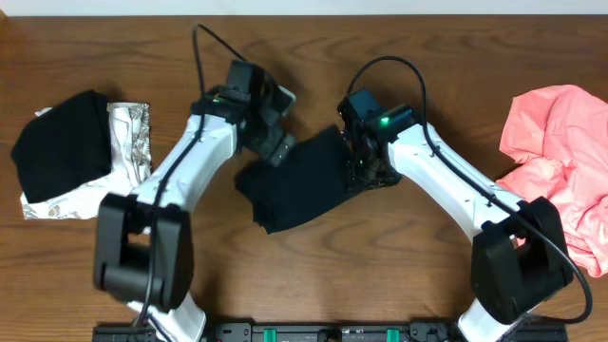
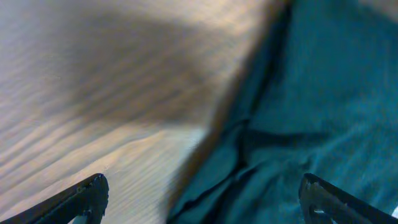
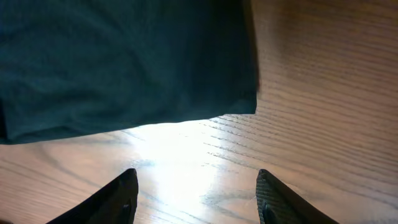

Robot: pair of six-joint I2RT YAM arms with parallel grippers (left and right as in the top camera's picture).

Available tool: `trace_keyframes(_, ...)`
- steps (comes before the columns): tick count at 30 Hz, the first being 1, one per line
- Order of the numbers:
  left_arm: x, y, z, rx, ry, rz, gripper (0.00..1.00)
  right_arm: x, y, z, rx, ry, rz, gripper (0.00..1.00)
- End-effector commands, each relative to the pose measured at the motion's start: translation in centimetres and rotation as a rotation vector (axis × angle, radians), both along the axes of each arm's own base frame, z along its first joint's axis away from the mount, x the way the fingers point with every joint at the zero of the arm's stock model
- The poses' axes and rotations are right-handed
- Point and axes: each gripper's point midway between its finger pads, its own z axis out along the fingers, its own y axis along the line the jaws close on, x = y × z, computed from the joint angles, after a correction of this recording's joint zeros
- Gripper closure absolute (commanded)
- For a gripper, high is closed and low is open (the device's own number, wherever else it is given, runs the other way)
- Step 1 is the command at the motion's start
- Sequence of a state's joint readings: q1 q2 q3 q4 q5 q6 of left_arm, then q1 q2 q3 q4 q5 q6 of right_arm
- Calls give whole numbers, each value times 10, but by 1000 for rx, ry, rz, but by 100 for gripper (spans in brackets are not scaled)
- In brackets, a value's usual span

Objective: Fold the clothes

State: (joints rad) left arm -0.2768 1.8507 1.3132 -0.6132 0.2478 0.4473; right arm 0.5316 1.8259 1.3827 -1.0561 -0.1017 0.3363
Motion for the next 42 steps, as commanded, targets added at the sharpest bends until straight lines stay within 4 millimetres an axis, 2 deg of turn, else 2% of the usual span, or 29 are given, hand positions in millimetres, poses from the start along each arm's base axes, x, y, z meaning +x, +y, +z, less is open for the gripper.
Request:
trace_keyframes(1,-12,-13,-22,-30,52,-172,2,0,1,1,10,4,5,41)
trace_keyframes(7,-24,-14,-57,-35,155,-190,2,0,1,1,10,3,5,41)
trace_keyframes(11,-37,-19,-74,-70,235,-196,3,0,0,1,7,2,5,40)
trace_keyframes(14,-51,-25,-80,-116,308,-200,10,0,0,1,7,2,5,40)
trace_keyframes(16,-62,-26,-79,-136,359,-197,20,0,0,1,7,2,5,40)
trace_keyframes(20,-77,-23,-78,-130,435,-163,55,0,0,1,7,1,5,40)
trace_keyframes(28,-83,-21,-77,-126,506,-39,81,-2,-2,1,-1,8,5,40)
trace_keyframes(29,-83,-21,-77,-127,515,-15,90,-2,-3,1,-10,9,5,40)
trace_keyframes(30,-83,-21,-77,-127,523,8,94,-2,-5,1,-19,9,6,41)
trace_keyframes(38,-81,-19,-77,-128,557,129,95,-3,-21,0,-57,30,-22,41)
trace_keyframes(42,-68,0,-78,-62,525,247,94,0,-27,0,-57,30,-40,41)
